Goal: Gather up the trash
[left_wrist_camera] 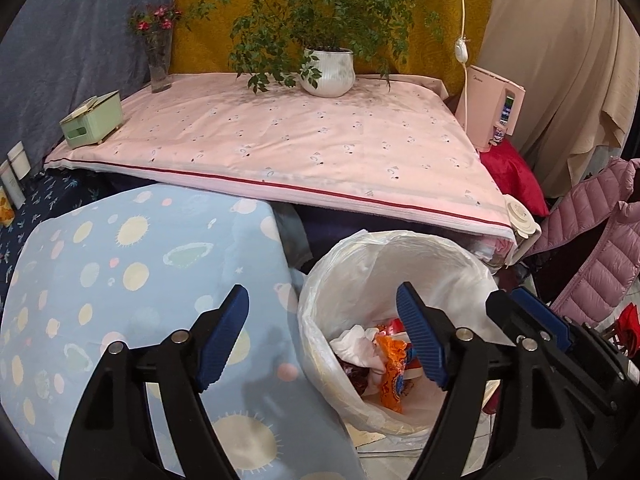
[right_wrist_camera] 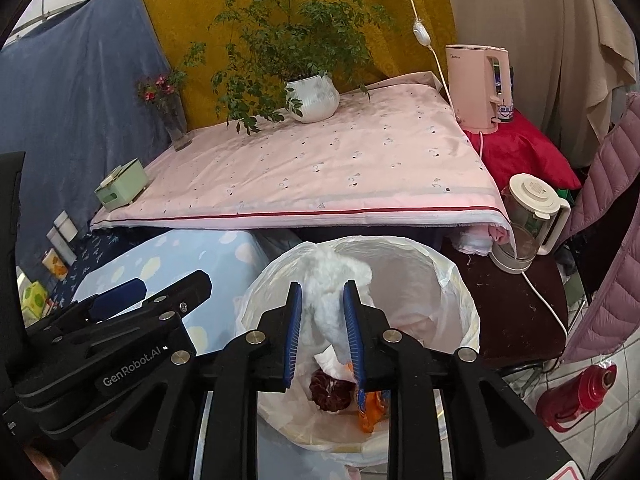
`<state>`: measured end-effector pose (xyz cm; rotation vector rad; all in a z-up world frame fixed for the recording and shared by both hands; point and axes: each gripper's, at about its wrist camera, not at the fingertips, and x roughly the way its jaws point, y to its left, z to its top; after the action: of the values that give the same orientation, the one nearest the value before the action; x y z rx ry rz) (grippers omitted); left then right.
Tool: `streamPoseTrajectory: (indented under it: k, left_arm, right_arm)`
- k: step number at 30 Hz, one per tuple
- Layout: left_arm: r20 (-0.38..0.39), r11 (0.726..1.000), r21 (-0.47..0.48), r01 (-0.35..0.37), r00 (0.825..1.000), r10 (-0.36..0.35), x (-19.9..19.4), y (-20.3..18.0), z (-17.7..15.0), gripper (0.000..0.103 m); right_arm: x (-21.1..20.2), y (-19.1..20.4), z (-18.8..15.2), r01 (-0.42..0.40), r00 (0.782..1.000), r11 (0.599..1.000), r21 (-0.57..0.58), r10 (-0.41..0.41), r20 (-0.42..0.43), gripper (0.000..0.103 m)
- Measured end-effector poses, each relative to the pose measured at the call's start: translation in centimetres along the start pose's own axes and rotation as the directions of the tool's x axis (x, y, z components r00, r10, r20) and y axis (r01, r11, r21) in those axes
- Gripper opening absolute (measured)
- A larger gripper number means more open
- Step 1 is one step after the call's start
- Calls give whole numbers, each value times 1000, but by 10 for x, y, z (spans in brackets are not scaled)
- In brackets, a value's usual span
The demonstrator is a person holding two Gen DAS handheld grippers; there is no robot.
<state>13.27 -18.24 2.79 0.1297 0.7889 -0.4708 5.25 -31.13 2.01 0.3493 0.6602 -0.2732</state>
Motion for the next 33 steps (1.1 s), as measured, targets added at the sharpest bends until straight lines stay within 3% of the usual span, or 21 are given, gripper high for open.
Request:
streamPoseTrajectory:
  k: [17, 19, 21, 33]
  left_arm:
    - [-4, 999, -37, -29, 1000, 29, -10, 20, -16, 73]
    - [-2, 998, -39, -40, 999, 40, -12, 23, -20, 77]
    - [6, 997, -46, -56, 998, 56, -16, 26, -25, 83]
    - [13, 994, -50, -99, 995, 100, -35, 31, -55, 90]
  right_arm:
    - [-11, 21, -9, 43, 999, 995, -85, -43, -1, 39]
    - [-13, 23, -12, 49, 999, 994, -99, -50, -9, 41]
    - [-16, 24, -16, 54, 998, 992, -113, -56, -16, 45]
    - [-29, 24, -50, 73, 994, 987, -146, -83, -65, 74]
